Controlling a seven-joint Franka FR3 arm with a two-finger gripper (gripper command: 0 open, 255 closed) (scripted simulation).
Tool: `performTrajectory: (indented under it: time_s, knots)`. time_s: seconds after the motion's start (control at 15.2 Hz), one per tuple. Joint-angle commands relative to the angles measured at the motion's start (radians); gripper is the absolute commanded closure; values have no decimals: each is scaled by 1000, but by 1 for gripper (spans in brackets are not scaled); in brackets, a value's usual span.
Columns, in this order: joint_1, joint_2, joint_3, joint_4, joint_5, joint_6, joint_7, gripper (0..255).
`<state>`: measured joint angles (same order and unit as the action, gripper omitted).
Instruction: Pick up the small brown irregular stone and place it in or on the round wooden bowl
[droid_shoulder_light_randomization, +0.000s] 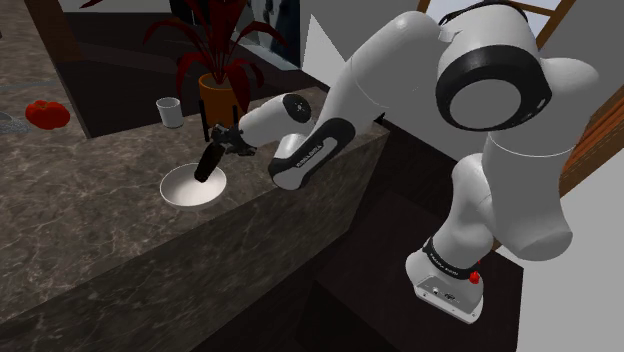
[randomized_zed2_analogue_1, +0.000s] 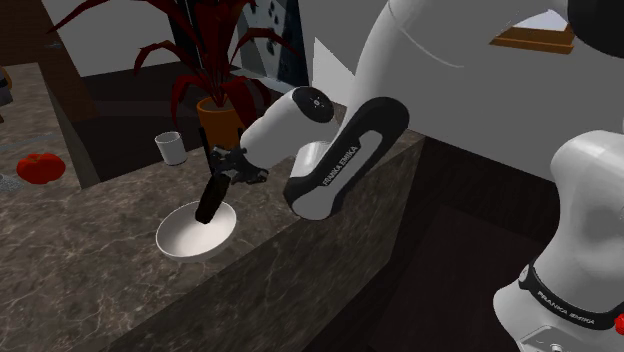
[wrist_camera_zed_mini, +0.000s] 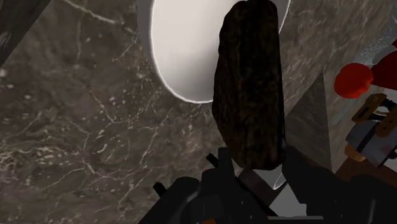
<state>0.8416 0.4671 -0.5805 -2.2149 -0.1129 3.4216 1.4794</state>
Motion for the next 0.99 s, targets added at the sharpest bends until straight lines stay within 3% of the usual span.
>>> performTrajectory:
  time_s: [0.0, 0.26, 0.46, 0.92]
  knots:
    - [95, 18, -48, 21, 53, -30, 6, 255]
    - [242, 79, -121, 97, 126, -103, 43, 255]
    - [317, 123, -158, 156, 157, -156, 77, 255]
    - [271, 196, -107, 166, 168, -92, 97, 255]
